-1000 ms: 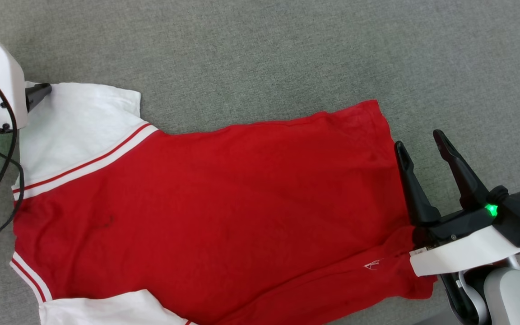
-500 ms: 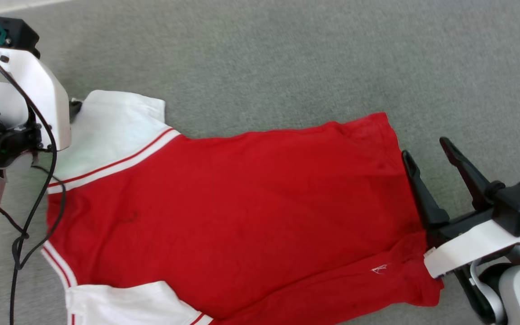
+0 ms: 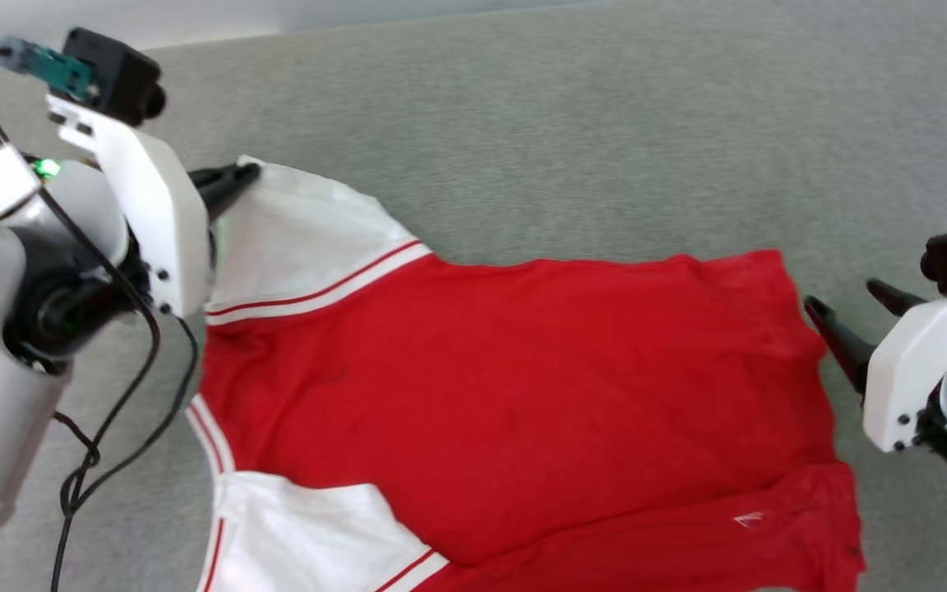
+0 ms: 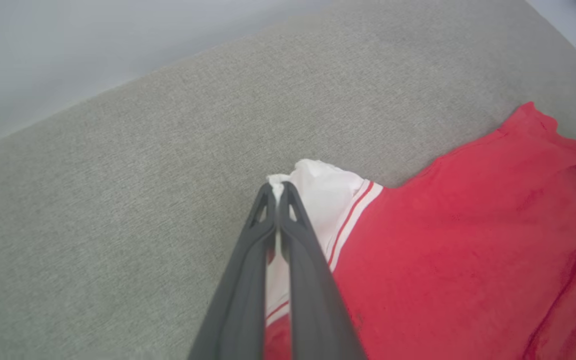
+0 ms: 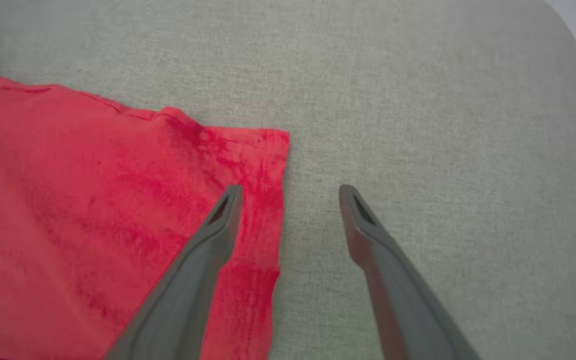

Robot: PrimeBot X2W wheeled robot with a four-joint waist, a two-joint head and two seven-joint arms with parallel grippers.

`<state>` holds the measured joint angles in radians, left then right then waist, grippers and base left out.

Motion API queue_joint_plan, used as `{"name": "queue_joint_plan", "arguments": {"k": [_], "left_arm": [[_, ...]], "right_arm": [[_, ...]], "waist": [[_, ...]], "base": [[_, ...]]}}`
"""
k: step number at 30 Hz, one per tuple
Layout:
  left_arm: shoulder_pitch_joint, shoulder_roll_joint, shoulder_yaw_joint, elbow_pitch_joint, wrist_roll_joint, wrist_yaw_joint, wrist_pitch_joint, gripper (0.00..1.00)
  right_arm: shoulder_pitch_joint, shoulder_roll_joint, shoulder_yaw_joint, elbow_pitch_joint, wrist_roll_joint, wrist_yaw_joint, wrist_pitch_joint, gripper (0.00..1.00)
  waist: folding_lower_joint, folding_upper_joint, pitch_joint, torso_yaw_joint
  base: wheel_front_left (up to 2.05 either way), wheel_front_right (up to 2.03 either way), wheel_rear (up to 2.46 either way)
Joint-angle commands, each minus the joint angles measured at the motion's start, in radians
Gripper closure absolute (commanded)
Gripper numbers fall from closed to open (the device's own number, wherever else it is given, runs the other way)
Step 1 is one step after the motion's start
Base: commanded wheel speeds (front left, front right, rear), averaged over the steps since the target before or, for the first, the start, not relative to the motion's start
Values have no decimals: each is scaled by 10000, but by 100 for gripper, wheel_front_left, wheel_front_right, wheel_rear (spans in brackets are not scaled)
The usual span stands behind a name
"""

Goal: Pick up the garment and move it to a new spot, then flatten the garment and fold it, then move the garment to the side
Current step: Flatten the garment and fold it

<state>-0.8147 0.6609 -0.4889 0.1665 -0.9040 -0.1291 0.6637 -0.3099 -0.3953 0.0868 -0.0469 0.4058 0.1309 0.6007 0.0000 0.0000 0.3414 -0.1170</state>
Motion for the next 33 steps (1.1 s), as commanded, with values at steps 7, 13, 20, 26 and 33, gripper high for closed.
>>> {"name": "queue_joint_plan", "arguments": {"k": [7, 13, 20, 26, 33], "left_arm": [[748, 161, -130, -2135, -5, 73, -267, 100], [1225, 244, -200, -3511, 55, 265, -380, 100], [1750, 346, -211, -4743, 147, 542, -538, 100], [2100, 357, -240, -5330, 170, 698, -682, 100], [2380, 375, -226, -5029, 336, 799, -965, 100]], "right_arm": [[-1193, 134, -622, 954, -270, -4, 2951, 0], [-1695, -25, -422, 1455, -627, -4, 4043, 0], [-1838, -116, -195, 2124, -845, -4, 4338, 0], [-1675, 15, 126, 2675, -583, -1, 4607, 60], [-1606, -67, -126, 2745, -437, -4, 3985, 100]], "waist": [[0, 0, 177, 1129], [0, 0, 417, 1593], [0, 0, 656, 1928], [0, 0, 815, 2147], [0, 0, 557, 2207]], "base": [[0, 0, 0], [0, 0, 0], [0, 0, 0], [0, 0, 0], [0, 0, 0]]}}
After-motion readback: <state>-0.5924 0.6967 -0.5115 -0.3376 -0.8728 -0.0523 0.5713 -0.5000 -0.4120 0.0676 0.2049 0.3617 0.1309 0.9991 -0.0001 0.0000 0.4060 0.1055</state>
